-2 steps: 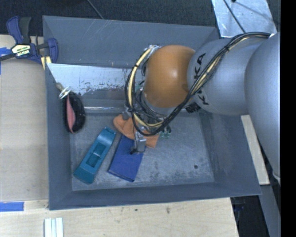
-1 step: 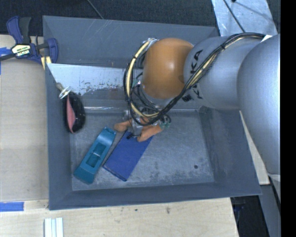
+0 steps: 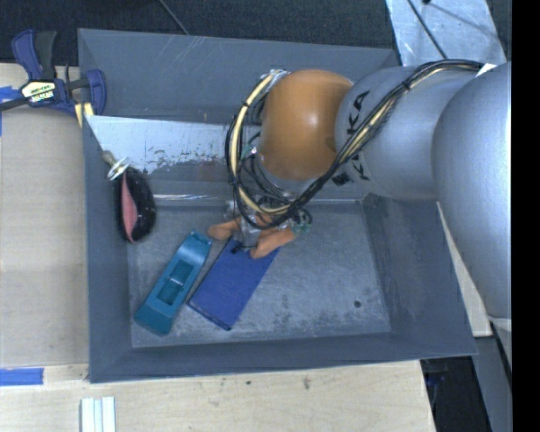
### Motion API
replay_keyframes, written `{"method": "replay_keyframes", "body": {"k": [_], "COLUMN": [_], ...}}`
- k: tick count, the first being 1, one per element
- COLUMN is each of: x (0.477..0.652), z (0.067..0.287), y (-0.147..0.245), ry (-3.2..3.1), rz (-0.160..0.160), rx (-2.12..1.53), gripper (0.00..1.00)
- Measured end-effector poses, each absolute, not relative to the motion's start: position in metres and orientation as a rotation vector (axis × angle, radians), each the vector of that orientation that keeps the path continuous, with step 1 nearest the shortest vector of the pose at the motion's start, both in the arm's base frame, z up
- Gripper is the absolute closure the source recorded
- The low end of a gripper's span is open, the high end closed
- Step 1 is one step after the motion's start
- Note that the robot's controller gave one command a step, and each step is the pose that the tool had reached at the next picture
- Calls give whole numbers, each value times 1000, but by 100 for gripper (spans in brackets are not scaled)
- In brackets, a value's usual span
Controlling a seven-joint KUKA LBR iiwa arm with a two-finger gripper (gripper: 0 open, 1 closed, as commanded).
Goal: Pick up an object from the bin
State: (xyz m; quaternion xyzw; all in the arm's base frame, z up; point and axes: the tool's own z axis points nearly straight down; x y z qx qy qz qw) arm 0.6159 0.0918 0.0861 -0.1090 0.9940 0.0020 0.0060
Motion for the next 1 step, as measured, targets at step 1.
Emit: {"method": "replay_keyframes", "body": {"k": [1], "x": [608], "z": [229], "y": [77], "ry": [3115], "rz": [0], "rx": [-367], "gripper": [100]}}
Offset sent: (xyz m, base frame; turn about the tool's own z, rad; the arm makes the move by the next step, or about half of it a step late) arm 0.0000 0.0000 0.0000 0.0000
